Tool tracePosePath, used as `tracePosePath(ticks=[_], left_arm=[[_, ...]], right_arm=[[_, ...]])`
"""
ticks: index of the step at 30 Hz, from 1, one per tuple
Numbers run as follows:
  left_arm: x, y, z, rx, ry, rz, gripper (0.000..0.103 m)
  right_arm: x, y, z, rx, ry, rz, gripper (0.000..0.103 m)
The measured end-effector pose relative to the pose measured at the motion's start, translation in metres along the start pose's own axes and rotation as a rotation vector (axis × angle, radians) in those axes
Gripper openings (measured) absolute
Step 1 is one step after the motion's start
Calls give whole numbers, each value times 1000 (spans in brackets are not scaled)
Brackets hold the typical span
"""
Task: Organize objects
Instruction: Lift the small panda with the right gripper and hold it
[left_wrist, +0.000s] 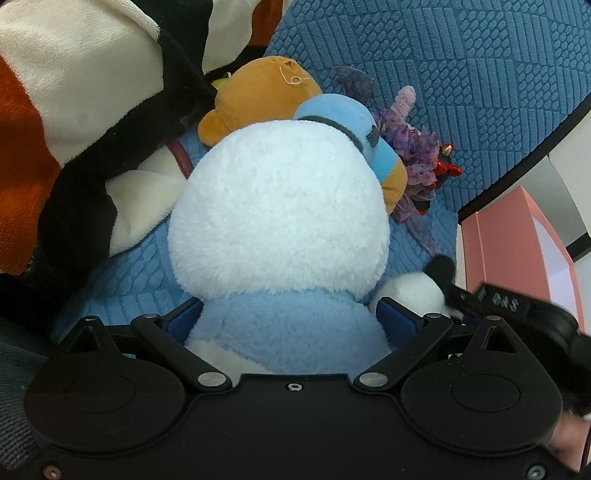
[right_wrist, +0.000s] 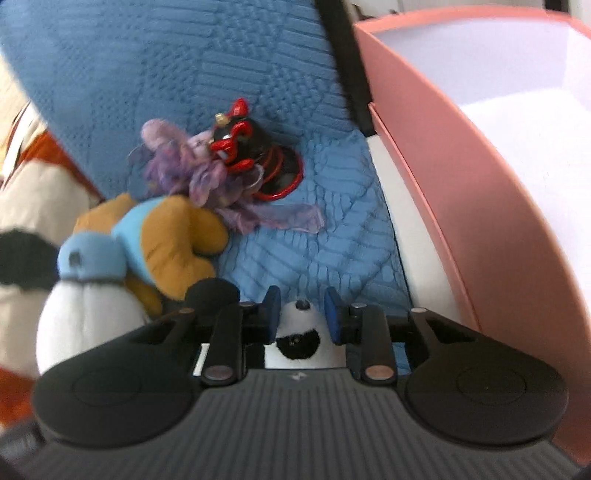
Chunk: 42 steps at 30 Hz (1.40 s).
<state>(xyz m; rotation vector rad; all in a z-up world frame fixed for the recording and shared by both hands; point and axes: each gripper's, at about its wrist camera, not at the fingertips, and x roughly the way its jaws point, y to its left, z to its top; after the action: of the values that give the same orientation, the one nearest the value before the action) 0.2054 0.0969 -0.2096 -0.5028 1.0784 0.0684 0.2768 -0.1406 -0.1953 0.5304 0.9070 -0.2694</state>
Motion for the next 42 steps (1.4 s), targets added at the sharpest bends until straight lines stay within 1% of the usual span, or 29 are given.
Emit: tracePosePath(ticks=[4,9,12,16,21,24,26,27,29,32,34,35,37,40,41,42], left_arm=[[0,-2,-2,13,-7,11,97],[1,-2,-2,17,-13,15,97],[2,-1,-1,15,-16,13,97],[2,1,-1,5,-18,9,97],[0,3,-2,4,-31,5,95],[0,5,-2,5,-33,1,94],[0,6,-2,0,-33,-5,94],[0,7,-2,-2,-33,-6,93],[0,7,-2,-4,-36,-5,91],[0,8,-2,-11,-40,-6,90],[0,9,-1,-14,-38,-7,89],[0,10,-1,-17,-35,-8,89],[1,10,-1,-18,-30,-5,90],[2,8,-1,-8,-22,2,92],[3,8,-1,-7,-19,3,92],[3,8,0,-8,-14,2,93]], right_arm=[[-17,2,-6,-127,-8,0,22],[-36,-6,-13,-162,18,39,17],[-45,-6,-19,-171,31,54,16],[-51,-6,-26,-143,33,59,17],[-53,-10,-28,-21,23,54,19],[-51,-13,-30,70,28,51,24],[-50,-12,-32,93,25,30,34],[-50,-11,-34,88,23,24,36],[-50,-9,-35,57,29,14,48],[-53,-9,-36,13,38,0,54],[-53,-13,-39,11,51,-14,59],[-53,-16,-39,30,63,-12,60],[-51,-23,-42,89,87,25,60],[-45,-29,-46,172,129,57,60],[-41,-30,-49,200,148,68,62],[-38,-31,-52,230,168,80,63]])
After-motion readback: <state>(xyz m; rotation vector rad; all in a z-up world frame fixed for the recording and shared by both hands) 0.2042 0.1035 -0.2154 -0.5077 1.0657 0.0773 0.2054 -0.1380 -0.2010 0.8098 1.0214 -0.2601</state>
